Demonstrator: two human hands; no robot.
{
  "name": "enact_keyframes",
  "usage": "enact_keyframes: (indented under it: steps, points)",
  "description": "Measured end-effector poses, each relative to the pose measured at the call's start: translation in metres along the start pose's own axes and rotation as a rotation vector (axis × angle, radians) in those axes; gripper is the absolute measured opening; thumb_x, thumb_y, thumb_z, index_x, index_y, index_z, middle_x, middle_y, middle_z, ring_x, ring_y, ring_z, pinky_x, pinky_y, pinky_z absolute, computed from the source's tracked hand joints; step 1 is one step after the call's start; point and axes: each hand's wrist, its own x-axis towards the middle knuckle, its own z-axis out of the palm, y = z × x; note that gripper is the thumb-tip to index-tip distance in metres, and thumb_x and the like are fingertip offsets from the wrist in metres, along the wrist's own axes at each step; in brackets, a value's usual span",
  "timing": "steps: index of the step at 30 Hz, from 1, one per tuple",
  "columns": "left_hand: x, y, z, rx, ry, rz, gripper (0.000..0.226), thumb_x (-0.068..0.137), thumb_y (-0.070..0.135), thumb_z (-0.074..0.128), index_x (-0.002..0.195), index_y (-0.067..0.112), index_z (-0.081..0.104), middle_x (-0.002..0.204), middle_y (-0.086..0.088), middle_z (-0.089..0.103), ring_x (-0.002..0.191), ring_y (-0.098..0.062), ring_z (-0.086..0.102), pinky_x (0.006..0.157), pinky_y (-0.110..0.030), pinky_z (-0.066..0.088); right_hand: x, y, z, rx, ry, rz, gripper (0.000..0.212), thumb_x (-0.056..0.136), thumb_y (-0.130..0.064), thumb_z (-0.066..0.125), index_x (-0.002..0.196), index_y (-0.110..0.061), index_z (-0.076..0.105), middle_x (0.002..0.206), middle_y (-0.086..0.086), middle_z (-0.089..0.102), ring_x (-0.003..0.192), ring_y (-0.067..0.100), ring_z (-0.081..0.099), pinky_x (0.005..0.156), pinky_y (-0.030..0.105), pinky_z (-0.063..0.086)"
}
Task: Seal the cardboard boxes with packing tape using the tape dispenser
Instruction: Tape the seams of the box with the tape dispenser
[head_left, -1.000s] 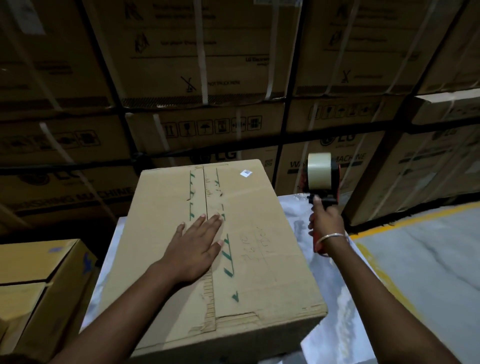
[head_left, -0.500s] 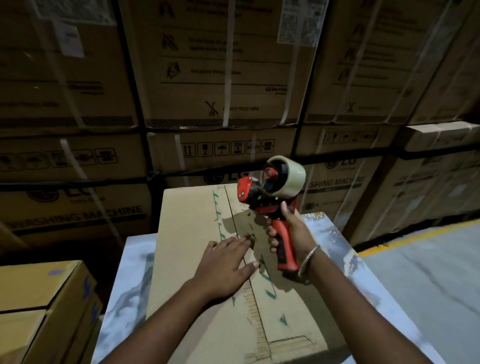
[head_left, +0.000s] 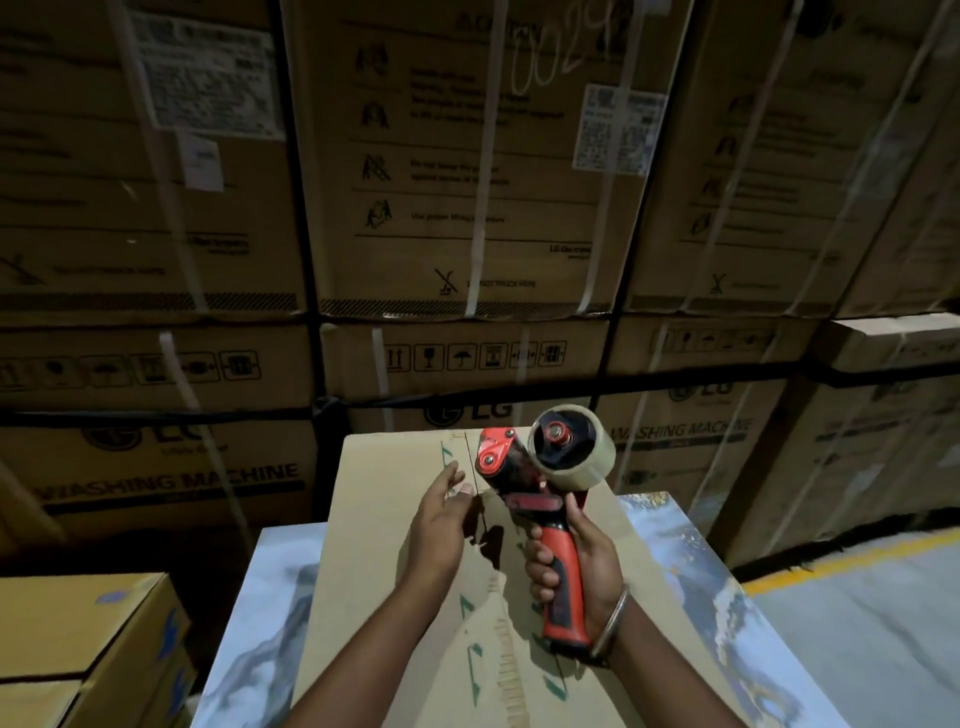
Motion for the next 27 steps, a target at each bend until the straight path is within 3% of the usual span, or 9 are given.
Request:
enact_keyframes:
  steps: [3, 5, 8, 11, 15, 19, 21, 23, 27]
  points:
    - [0.008, -0.004, 0.005, -0.046, -0.064, 0.041, 0.046, 0.105, 0.019, 0.048, 0.15, 0.024, 0.042, 0.141, 0.006, 0.054, 0.133, -0.013, 0.049, 0.11, -0.031, 0.04, -0.001, -0.002, 0.0, 0.031, -0.015, -0.002, 0.07, 0.037, -0.049, 0.101, 0.075, -0.005, 0.062, 0.055, 0.006, 0.048, 0.035, 0.017, 0.046, 0.034, 0.024, 0.041]
    - [0.011, -0.009, 0.003, -0.036, -0.112, 0.067, 0.043, 0.105, 0.022, 0.05, 0.147, 0.027, 0.048, 0.14, 0.007, 0.057, 0.132, -0.012, 0.052, 0.108, -0.033, 0.043, -0.001, -0.002, 0.001, 0.04, -0.003, 0.004, 0.065, 0.048, -0.051, 0.098, 0.076, -0.004, 0.062, 0.055, 0.006, 0.048, 0.034, 0.017, 0.046, 0.034, 0.024, 0.041]
    - [0.012, -0.016, 0.001, 0.006, -0.146, 0.106, 0.032, 0.104, 0.024, 0.052, 0.133, 0.03, 0.062, 0.125, 0.007, 0.07, 0.12, -0.016, 0.064, 0.103, -0.044, 0.05, 0.0, -0.003, 0.001, 0.059, 0.057, 0.012, 0.054, 0.082, -0.059, 0.06, 0.08, -0.005, 0.055, 0.054, 0.005, 0.046, 0.034, 0.015, 0.045, 0.033, 0.023, 0.04]
    - [0.012, -0.018, 0.002, 0.006, -0.081, 0.116, 0.026, 0.102, 0.014, 0.054, 0.119, 0.025, 0.07, 0.11, 0.002, 0.075, 0.107, -0.022, 0.07, 0.097, -0.049, 0.054, -0.001, -0.003, 0.003, 0.079, 0.068, 0.019, 0.053, 0.086, -0.058, 0.048, 0.079, -0.006, 0.054, 0.054, 0.005, 0.046, 0.033, 0.015, 0.044, 0.032, 0.024, 0.039]
    - [0.013, -0.021, 0.004, -0.03, -0.004, 0.107, 0.015, 0.099, 0.012, 0.059, 0.107, 0.018, 0.071, 0.099, -0.006, 0.075, 0.094, -0.026, 0.071, 0.079, -0.037, 0.058, -0.001, -0.003, 0.001, 0.072, 0.076, 0.021, 0.052, 0.084, -0.058, 0.054, 0.08, -0.006, 0.054, 0.054, 0.005, 0.046, 0.034, 0.015, 0.044, 0.032, 0.024, 0.04]
    - [0.015, -0.017, 0.005, -0.1, 0.063, 0.012, 0.009, 0.102, 0.014, 0.055, 0.106, 0.012, 0.062, 0.091, -0.014, 0.07, 0.074, -0.021, 0.067, 0.065, -0.032, 0.055, 0.0, -0.003, -0.003, 0.068, -0.015, 0.009, 0.063, 0.052, -0.049, 0.097, 0.077, -0.004, 0.061, 0.056, 0.007, 0.048, 0.035, 0.017, 0.048, 0.034, 0.025, 0.042]
    - [0.018, -0.015, 0.005, -0.082, 0.107, -0.082, 0.017, 0.103, 0.023, 0.052, 0.106, 0.007, 0.057, 0.081, -0.012, 0.064, 0.059, -0.02, 0.063, 0.054, -0.03, 0.052, -0.001, -0.003, -0.003, 0.068, -0.047, -0.004, 0.066, 0.043, -0.047, 0.1, 0.076, -0.004, 0.062, 0.056, 0.007, 0.048, 0.035, 0.018, 0.048, 0.034, 0.026, 0.043]
    - [0.023, -0.01, 0.003, -0.064, 0.094, -0.214, 0.034, 0.104, 0.036, 0.047, 0.103, 0.003, 0.055, 0.066, -0.012, 0.057, 0.044, -0.02, 0.054, 0.041, -0.023, 0.041, -0.003, -0.002, 0.0, 0.059, -0.038, -0.019, 0.064, 0.05, -0.05, 0.097, 0.077, -0.005, 0.061, 0.055, 0.007, 0.048, 0.034, 0.017, 0.048, 0.034, 0.025, 0.043]
    - [0.028, 0.017, -0.001, -0.042, -0.11, -0.519, 0.082, 0.092, 0.074, 0.036, 0.09, -0.004, 0.061, 0.057, -0.013, 0.056, 0.038, -0.02, 0.047, 0.037, -0.02, 0.033, -0.008, -0.003, 0.005, 0.048, 0.049, -0.041, 0.05, 0.084, -0.056, 0.058, 0.079, -0.006, 0.054, 0.054, 0.006, 0.046, 0.033, 0.015, 0.045, 0.033, 0.023, 0.04]
